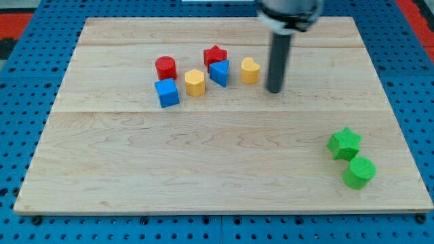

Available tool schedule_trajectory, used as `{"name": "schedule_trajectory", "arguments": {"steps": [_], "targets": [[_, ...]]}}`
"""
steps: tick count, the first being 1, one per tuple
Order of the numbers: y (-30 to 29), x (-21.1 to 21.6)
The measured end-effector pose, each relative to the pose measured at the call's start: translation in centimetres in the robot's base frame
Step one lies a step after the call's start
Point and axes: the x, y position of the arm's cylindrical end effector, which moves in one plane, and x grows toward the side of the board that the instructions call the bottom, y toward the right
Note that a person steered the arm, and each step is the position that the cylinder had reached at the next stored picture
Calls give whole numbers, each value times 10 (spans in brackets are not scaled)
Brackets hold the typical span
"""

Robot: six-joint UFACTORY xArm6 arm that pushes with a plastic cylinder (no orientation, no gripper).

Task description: Put the yellow heart to the right to the blue triangle

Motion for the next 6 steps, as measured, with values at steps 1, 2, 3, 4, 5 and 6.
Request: {"name": "schedule_trajectory", "arguments": {"steps": [1,2,3,4,5,6], "targets": [[5,-56],[-32,-72],[-39,-44],[-56,-34],[-57,-20],[-63,12]]}}
